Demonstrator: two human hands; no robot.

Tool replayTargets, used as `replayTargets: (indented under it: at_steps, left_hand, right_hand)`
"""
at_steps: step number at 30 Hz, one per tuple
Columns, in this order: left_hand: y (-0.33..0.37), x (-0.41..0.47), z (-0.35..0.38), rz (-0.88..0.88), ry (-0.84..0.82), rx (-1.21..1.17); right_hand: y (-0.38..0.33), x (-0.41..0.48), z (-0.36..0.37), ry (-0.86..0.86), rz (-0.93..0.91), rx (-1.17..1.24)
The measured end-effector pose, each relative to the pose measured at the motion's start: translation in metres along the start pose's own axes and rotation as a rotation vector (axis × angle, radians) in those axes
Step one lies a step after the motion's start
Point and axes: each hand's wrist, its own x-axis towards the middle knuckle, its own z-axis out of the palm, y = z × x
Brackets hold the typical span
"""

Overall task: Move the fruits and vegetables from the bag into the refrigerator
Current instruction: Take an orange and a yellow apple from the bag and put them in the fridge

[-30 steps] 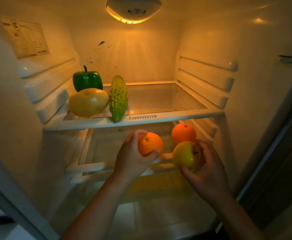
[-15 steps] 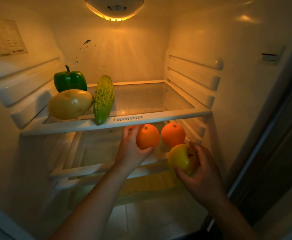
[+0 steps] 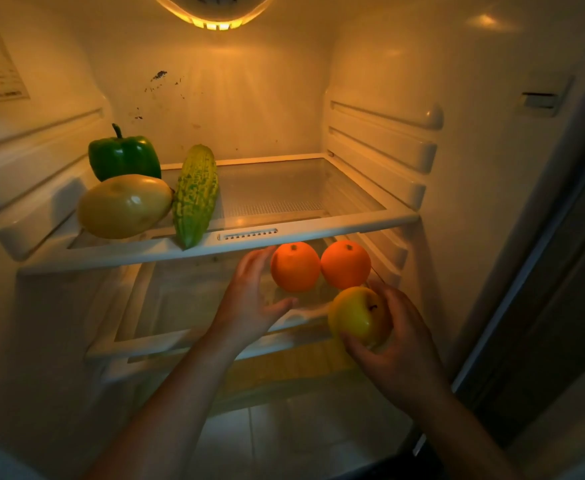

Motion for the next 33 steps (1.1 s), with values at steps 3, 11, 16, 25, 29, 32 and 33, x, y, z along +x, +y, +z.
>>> replayTargets:
  at_steps: [3, 11, 16, 25, 29, 32, 33]
  left_hand:
    - [0.000, -0.011, -0.010, -0.004, 0.018, 0.022]
    - [0.006, -0.048, -0.023, -0.026, -0.005, -0.092]
    - [0.009, -0.053, -0.019, -0.057, -0.138, -0.230]
    - [0.014, -0.054, -0.013, -0.064, -0.128, -0.368]
    - [0.008, -0.054, -0.010, -0.081, -0.045, -0.348]
    - [0.004, -0.051, -0.015, -0.117, 0.054, -0.364]
    - [0.003, -0.050, -0.017, -0.124, 0.075, -0.376]
  right_hand:
    - [-0.005, 0.003, 0.002, -0.010, -0.002, 0.005]
    - [-0.025, 0.004, 0.020, -0.024, -0.039, 0.032]
    - [-0.037, 0.008, 0.030, -0.066, -0.035, 0.017]
    - [-0.048, 0.015, 0.028, -0.168, -0.065, 0.000]
    - [-0.027, 0.014, 0.024, -0.112, -0.040, 0.015]
    - [-0.004, 0.016, 0.026, -0.066, -0.038, -0.187]
    - [0.002, 0.017, 0.028, -0.079, -0.029, -0.243]
